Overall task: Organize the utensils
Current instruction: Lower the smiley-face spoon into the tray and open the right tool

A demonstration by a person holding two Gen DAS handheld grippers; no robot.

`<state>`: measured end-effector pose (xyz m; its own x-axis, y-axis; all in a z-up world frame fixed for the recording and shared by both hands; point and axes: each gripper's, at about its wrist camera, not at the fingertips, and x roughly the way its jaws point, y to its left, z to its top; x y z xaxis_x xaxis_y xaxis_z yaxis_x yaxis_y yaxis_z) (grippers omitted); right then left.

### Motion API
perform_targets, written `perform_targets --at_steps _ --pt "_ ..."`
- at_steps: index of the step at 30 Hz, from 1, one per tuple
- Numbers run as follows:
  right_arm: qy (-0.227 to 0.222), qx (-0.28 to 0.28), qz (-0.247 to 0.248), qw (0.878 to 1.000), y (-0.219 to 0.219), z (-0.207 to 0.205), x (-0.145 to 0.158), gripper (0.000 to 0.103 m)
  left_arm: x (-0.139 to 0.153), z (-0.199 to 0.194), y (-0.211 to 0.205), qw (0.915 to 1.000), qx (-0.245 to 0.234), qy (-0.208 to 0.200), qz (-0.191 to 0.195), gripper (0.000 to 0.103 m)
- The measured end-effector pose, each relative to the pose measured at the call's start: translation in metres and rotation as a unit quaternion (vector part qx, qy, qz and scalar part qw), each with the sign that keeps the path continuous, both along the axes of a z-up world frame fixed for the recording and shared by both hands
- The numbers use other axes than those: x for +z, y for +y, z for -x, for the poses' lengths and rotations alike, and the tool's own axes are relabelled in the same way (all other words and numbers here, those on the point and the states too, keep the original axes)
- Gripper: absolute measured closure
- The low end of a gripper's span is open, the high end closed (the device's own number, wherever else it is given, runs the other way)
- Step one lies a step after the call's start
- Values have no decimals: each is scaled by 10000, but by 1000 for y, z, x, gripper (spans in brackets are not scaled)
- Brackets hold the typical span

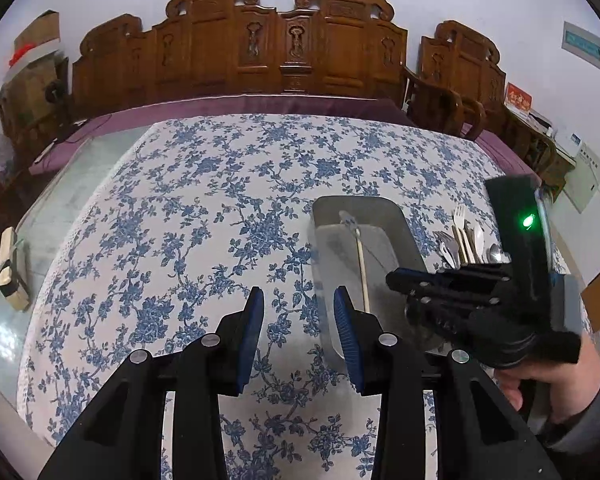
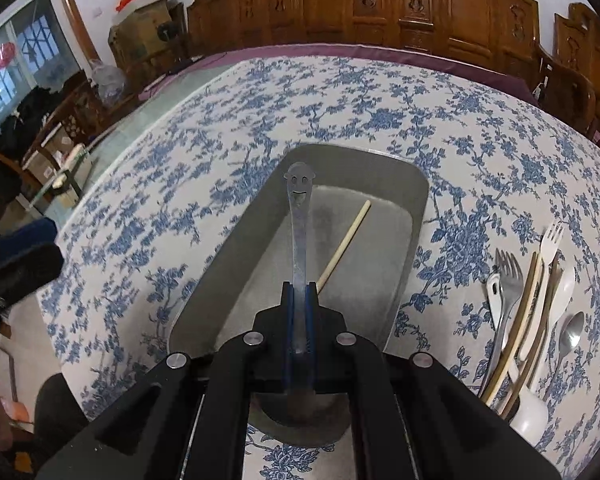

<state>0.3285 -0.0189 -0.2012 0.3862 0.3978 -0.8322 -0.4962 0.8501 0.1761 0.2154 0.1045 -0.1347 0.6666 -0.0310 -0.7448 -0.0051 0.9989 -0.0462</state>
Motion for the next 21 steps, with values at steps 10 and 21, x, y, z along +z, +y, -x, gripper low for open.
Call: perform_targets --at_steps 10,21 --pt "44 12 365 9993 6 -1 -18 96 6 6 3 10000 0 -37 -40 69" --pt "-2 91 284 9996 6 2 -13 94 8 10 5 10000 38 -49 -78 69"
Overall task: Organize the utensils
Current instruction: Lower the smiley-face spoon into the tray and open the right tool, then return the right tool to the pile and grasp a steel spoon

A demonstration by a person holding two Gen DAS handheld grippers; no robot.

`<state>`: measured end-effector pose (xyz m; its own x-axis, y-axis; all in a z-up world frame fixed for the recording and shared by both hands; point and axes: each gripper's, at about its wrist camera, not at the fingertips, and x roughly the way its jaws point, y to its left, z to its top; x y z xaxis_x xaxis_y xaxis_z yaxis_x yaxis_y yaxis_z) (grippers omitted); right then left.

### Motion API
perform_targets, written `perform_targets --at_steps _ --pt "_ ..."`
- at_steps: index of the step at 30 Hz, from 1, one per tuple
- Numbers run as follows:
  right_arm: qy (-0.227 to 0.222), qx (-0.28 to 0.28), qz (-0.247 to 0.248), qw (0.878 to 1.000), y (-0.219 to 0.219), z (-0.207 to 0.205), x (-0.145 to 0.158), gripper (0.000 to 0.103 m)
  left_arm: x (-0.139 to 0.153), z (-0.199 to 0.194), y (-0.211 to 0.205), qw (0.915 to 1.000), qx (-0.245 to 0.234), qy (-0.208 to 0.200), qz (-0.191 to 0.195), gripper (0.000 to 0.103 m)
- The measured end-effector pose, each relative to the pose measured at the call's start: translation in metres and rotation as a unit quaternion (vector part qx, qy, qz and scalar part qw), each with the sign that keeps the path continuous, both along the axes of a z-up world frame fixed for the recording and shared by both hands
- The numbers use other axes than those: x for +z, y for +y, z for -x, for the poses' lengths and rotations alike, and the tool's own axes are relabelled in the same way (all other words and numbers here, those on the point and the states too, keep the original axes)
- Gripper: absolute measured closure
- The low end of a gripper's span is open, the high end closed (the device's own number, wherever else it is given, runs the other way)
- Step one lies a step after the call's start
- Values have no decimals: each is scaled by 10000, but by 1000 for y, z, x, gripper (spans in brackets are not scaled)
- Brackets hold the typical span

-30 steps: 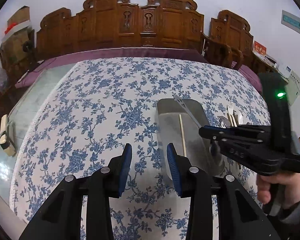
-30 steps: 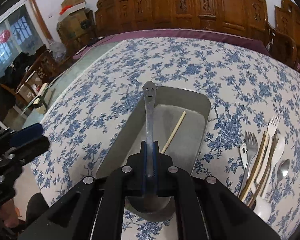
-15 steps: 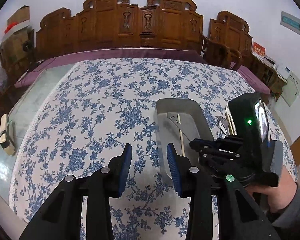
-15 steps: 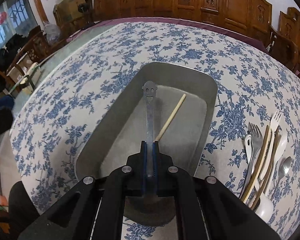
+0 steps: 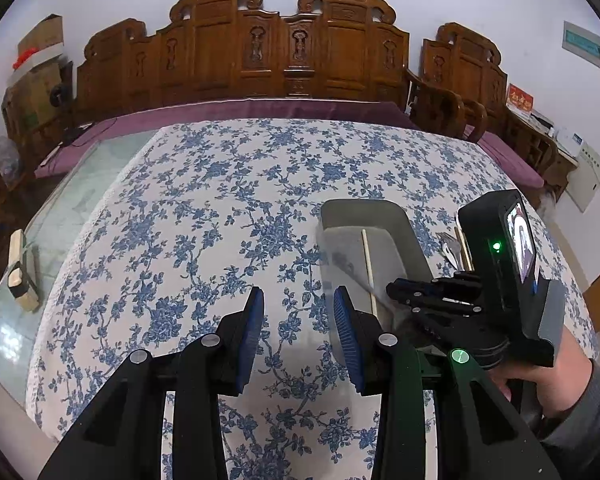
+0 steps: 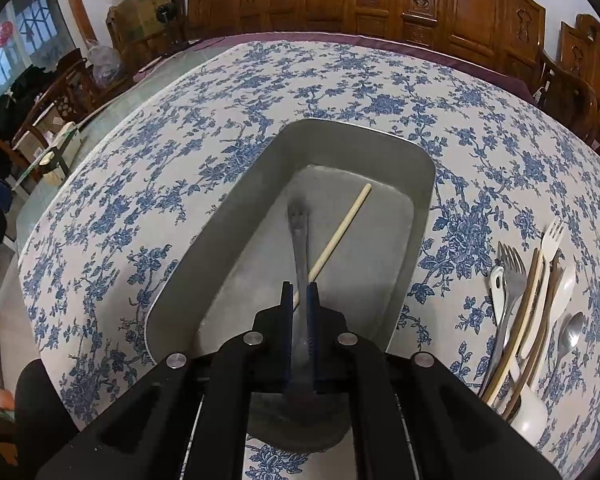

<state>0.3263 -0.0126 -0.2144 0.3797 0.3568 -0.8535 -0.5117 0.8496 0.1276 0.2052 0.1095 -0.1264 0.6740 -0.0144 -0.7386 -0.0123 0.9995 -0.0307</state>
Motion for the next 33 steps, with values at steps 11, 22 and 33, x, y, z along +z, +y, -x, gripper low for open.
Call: perform_targets --at_steps 11,22,33 --pt "-529 223 -235 9981 -58 14 45 94 -8 4 -36 9995 -325 44 34 66" --pt "-573 -600 -52 9965 -195 9 34 79 -23 4 -103 9959 -893 142 35 55" --pt "-11 -1294 10 9916 -235 -7 -26 73 -43 5 -147 9918 -1230 342 8 55"
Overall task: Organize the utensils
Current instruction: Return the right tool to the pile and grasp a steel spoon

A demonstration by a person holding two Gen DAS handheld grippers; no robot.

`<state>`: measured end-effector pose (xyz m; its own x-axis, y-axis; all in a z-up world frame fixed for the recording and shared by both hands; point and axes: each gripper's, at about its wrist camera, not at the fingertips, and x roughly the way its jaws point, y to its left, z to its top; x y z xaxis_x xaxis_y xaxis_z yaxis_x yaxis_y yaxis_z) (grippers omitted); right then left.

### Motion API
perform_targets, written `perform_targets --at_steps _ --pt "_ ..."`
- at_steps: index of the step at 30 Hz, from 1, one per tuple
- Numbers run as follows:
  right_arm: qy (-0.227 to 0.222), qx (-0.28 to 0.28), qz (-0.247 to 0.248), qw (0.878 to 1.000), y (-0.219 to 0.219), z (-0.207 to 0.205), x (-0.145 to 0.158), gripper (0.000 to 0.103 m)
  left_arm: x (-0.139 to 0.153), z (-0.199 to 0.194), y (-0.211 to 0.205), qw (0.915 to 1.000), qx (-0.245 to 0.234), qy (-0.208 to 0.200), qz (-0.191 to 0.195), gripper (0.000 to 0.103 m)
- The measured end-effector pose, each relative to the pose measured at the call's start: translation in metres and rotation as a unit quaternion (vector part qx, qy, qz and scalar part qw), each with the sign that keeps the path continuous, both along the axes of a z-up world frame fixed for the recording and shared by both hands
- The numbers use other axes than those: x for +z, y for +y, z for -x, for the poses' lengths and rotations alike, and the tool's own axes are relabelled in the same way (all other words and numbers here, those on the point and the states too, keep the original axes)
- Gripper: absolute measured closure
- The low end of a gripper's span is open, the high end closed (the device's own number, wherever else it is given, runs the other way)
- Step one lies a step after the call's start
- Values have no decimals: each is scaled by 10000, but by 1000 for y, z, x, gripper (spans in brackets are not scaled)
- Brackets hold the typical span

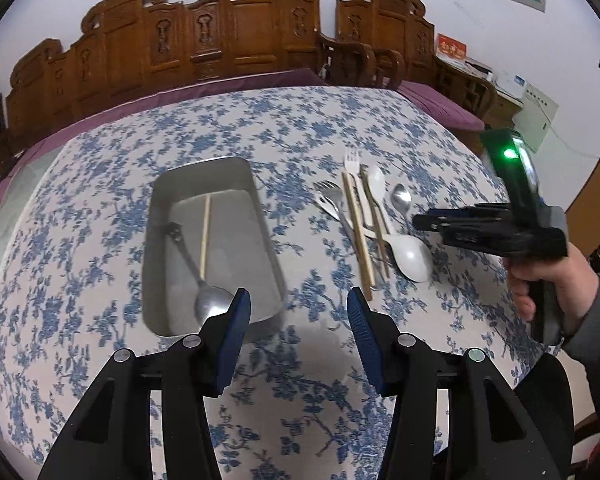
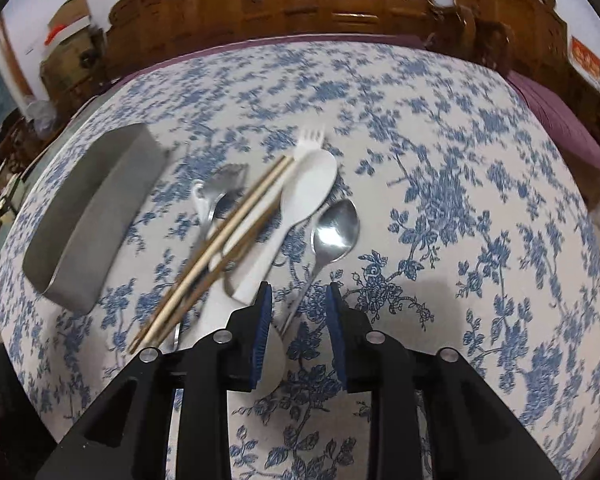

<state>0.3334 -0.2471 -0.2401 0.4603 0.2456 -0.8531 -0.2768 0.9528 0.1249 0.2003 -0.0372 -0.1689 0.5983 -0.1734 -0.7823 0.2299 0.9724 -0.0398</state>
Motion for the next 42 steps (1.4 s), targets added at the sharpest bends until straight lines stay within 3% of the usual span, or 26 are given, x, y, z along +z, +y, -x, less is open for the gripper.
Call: perform_targets --at_steps 7,18,23,25,42 --pt "350 -150 76 9992 5 -22 -16 73 -4 -12 -9 9998 -93 192 -1 55" --pt "783 -342 416 9955 14 -47 -16 76 6 -37 -13 9994 -195 284 88 55" --pt "788 -338 690 9939 16 -48 -17 88 7 -46 -16 9991 -247 310 138 55" --pt "860 -270 706 9934 13 -51 -16 98 6 -48 -19 9990 -278 314 126 55" --pt "804 60 708 9942 -23 -43 -11 102 -24 -56 -53 9969 -461 620 147 55"
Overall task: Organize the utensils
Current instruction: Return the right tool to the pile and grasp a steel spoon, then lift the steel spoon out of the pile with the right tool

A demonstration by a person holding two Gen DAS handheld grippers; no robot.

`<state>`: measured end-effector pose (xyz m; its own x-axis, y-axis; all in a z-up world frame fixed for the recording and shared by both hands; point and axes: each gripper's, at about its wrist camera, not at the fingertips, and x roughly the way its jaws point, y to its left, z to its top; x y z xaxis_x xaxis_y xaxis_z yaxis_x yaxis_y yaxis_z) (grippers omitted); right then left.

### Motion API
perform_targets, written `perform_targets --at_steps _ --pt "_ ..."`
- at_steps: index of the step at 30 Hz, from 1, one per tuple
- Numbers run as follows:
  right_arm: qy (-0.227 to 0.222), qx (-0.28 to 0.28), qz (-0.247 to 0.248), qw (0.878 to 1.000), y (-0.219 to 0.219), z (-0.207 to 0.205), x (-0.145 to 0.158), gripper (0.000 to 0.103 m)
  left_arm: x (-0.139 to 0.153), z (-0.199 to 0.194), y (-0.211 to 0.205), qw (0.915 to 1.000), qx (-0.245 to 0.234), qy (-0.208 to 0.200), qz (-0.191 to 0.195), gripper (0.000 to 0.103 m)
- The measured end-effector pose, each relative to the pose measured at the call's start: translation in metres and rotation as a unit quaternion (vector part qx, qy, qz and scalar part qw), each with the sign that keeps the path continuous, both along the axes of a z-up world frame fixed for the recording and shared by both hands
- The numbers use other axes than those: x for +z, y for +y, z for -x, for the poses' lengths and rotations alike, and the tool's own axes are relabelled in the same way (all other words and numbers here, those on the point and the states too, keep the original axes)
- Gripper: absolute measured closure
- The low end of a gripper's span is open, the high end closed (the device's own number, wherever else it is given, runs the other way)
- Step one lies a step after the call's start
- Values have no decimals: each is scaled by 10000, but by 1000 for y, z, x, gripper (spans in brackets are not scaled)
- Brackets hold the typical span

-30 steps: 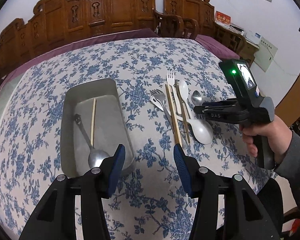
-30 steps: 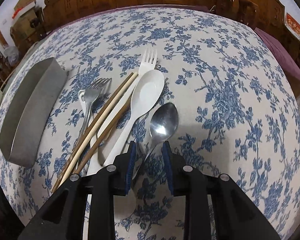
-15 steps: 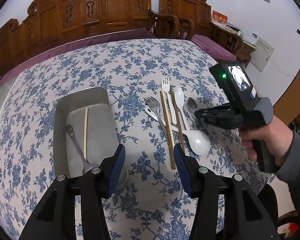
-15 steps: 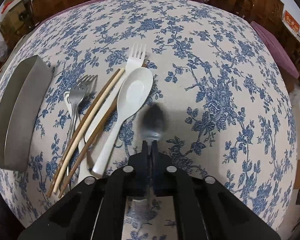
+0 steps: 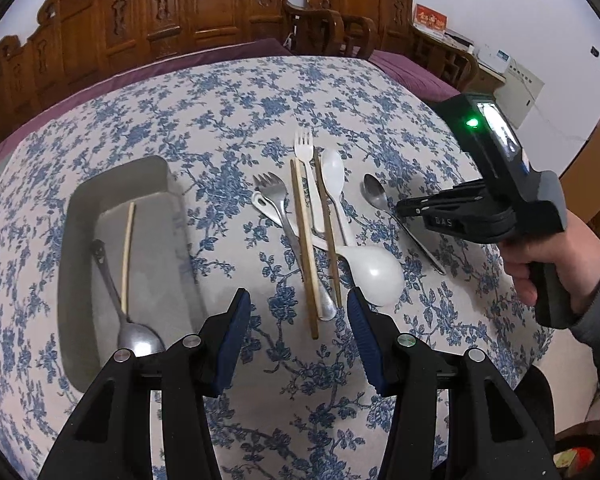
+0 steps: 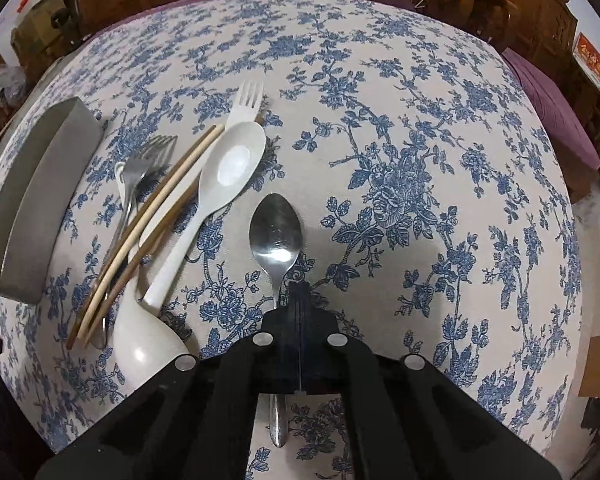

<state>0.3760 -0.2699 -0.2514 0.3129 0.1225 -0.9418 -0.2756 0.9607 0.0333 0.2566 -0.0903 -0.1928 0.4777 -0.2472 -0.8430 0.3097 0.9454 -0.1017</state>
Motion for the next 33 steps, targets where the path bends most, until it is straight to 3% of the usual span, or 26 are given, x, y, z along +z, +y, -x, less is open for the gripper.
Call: perform_targets --at_steps 3,6,9,14,18,25,33 --pt "-9 66 -42 10000 3 2 1 101 -3 -4 -2 10000 17 27 -5 55" --pt "-13 192 -72 9998 9 1 3 75 -6 -7 -3 10000 36 50 -4 55" --pt "76 300 34 9995 15 -3 -2 72 -7 -11 -6 10000 41 60 -6 55" --pt "176 383 178 9990 19 -5 -5 74 -12 -19 -9 9999 64 97 -82 55" --pt "262 563 298 9976 22 -2 -5 97 -14 -23 -11 9998 108 153 -64 55" --pt "268 564 305 9976 22 -1 -4 100 -23 -25 -11 9994 154 311 -24 57" --pt "-27 511 263 9983 16 6 12 101 -33 -31 -10 9988 110 475 35 61"
